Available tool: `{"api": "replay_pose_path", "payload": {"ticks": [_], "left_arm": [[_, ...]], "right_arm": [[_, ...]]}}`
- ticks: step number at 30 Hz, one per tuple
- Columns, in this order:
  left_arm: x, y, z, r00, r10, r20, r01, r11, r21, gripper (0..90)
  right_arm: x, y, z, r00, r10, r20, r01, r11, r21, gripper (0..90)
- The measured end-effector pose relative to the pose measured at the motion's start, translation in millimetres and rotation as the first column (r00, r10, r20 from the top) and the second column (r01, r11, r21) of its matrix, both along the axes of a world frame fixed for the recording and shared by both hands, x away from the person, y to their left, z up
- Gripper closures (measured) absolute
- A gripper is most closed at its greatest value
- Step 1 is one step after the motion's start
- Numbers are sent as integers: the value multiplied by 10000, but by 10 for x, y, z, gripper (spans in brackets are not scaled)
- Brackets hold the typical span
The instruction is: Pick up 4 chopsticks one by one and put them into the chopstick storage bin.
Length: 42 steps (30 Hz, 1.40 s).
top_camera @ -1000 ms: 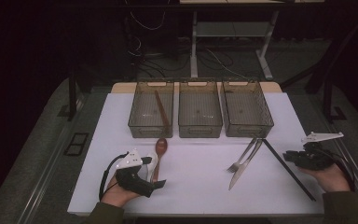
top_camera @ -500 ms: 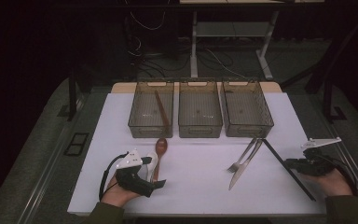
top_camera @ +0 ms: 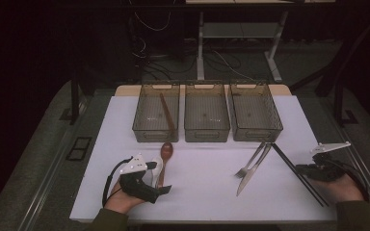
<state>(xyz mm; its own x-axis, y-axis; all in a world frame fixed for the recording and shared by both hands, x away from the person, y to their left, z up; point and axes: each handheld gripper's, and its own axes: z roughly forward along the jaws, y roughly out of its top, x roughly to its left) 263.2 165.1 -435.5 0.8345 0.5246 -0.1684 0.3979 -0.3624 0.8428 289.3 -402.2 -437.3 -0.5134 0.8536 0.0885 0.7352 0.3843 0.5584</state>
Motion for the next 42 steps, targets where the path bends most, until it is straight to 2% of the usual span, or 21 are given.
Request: {"api": "replay_pose_path", "payload": {"ticks": [5,9,21,24,32,42], "left_arm": [[0,-3,-1,10000,-5,-13,5,10000,15,0],[-4,-11,1,10000,-6,-43,6,10000,29,0],[-3,-8,1,10000,6,-31,-6,10000,32,0],[-3,-9,0,10000,-8,-33,8,10000,39,0],[-2,-12,-1,10000,-11,-45,11,10000,48,0],[-2,-9,0,10000,-9,-41,9,10000,52,0]], "right_arm": [[-2,-3,-11,10000,-3,46,3,10000,-11,835],[-8,24,-9,9999,-52,90,54,9997,-218,838],[-4,-3,-11,9994,-337,-4,337,9994,81,856],[-5,-20,-3,9990,-440,129,439,9990,11,857],[-13,-111,60,9982,-475,355,455,9974,559,858],[-48,-169,170,9974,-381,611,325,9954,904,857]]}}
